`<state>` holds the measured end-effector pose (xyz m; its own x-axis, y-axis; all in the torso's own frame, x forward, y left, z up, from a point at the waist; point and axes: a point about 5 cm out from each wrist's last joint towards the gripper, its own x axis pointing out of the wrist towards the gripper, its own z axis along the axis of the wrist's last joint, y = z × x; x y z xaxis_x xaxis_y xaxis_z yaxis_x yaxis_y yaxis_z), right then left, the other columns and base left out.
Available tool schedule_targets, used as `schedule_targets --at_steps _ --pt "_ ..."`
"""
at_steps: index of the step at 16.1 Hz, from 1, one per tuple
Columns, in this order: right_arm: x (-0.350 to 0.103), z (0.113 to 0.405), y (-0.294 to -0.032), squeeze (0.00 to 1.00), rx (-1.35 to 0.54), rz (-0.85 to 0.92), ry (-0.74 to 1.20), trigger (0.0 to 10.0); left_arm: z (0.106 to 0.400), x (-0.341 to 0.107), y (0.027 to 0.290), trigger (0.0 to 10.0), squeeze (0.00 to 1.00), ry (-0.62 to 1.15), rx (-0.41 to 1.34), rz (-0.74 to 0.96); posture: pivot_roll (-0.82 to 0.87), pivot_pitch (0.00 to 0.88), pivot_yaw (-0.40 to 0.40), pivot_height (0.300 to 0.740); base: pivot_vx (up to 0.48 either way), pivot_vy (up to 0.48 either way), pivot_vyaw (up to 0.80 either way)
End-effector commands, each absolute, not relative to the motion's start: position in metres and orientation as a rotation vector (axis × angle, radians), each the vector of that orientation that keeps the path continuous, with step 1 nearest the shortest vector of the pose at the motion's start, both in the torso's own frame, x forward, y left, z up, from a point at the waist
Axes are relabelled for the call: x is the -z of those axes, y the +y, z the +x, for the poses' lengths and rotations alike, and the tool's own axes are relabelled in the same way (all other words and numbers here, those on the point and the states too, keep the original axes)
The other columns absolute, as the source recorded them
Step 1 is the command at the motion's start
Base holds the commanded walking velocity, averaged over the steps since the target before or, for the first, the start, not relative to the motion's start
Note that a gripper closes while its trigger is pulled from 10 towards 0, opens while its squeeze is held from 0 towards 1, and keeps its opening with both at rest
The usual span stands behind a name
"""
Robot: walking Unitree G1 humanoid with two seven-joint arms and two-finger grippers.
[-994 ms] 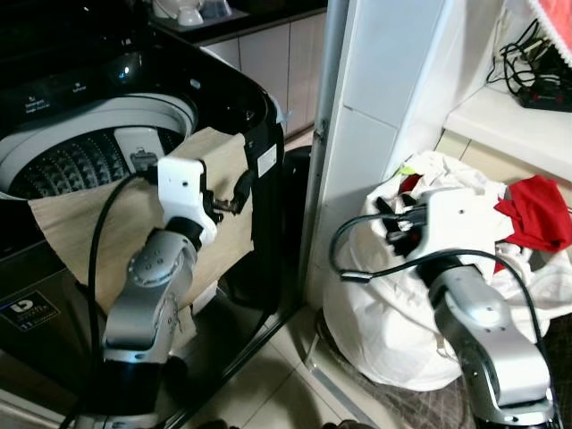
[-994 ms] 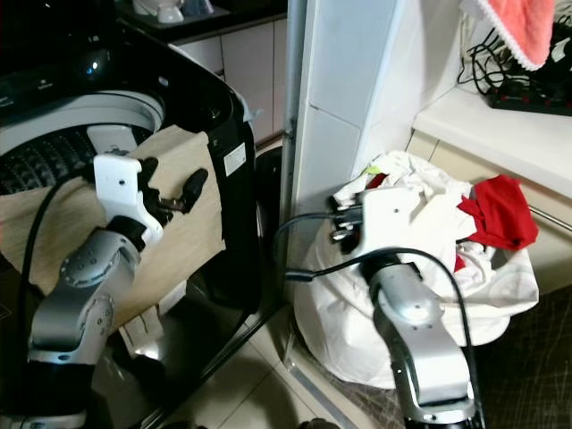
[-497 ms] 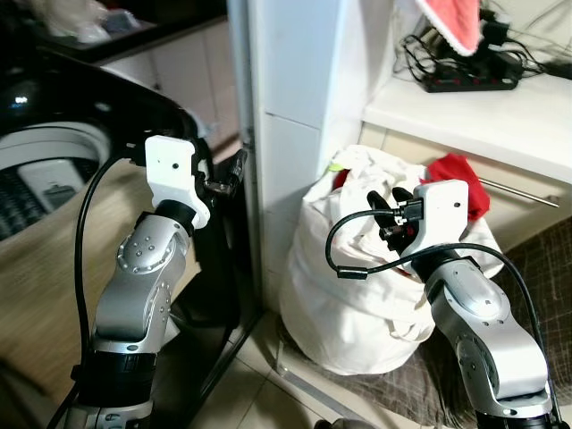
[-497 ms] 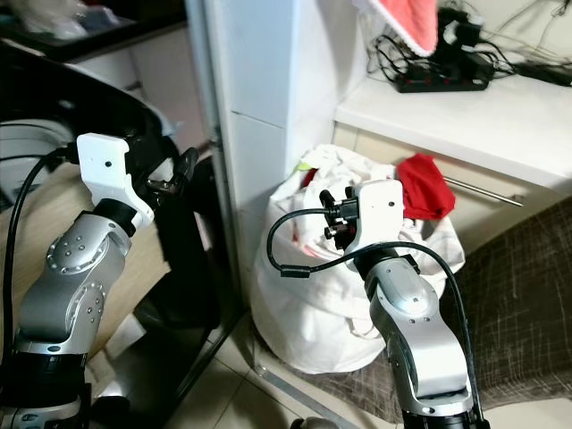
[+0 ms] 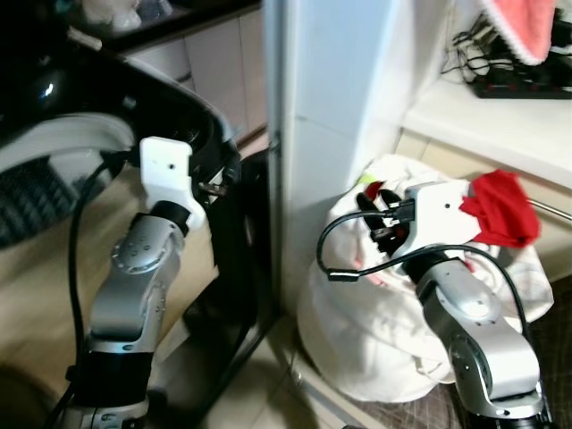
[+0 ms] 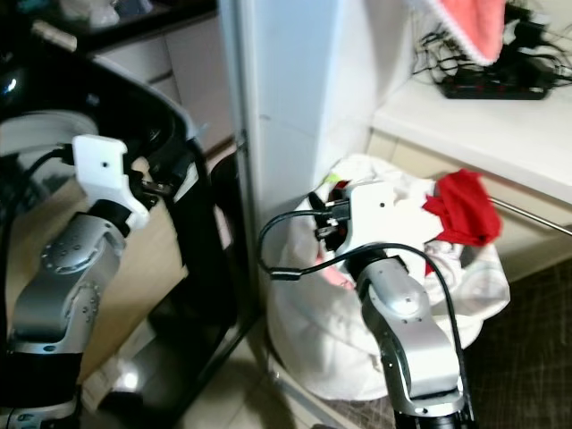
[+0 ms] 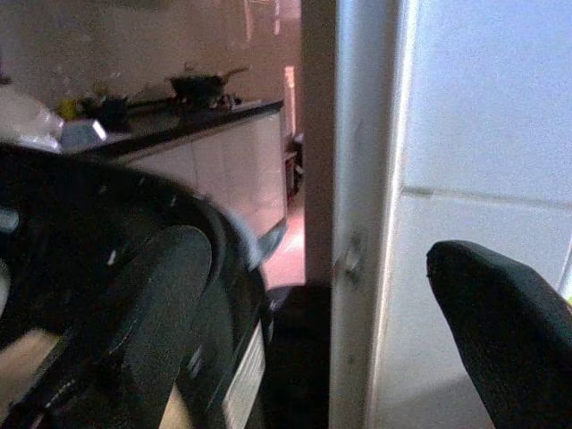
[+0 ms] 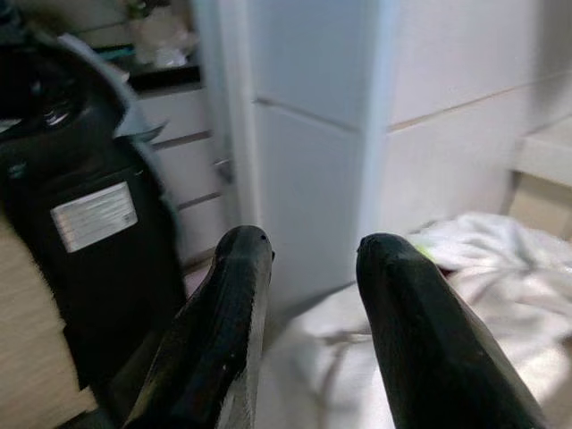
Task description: Clothes washing
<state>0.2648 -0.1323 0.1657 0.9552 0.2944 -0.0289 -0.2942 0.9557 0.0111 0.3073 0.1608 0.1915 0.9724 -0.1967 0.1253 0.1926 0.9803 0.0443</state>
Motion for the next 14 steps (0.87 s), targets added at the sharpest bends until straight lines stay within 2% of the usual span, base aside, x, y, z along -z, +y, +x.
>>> schedule_targets --at_steps 1,9,13,14 --pt "-0.168 0.263 -0.134 0.00 -0.297 0.002 0.021 10.0 0.307 -0.194 0.158 10.0 0.00 -0.135 0.213 0.015 -0.10 0.000 0.008 0.740 0.000 0.000 0.00" --pt "-0.167 0.261 -0.132 0.00 -0.305 0.009 0.032 10.0 0.307 -0.192 0.157 10.0 0.00 -0.118 0.222 0.019 -0.10 0.000 0.014 0.740 0.000 0.000 0.00" --pt "-0.161 0.272 -0.158 0.00 -0.139 -0.013 0.086 10.0 0.306 -0.190 0.150 10.0 0.00 -0.092 0.279 -0.014 -0.10 0.000 0.016 0.740 0.000 0.000 0.00" --pt "-0.161 0.278 -0.170 1.00 -0.106 -0.012 0.112 10.0 0.306 -0.189 0.145 10.0 0.00 -0.083 0.337 -0.019 -0.10 0.000 0.018 0.740 0.000 0.000 0.00"
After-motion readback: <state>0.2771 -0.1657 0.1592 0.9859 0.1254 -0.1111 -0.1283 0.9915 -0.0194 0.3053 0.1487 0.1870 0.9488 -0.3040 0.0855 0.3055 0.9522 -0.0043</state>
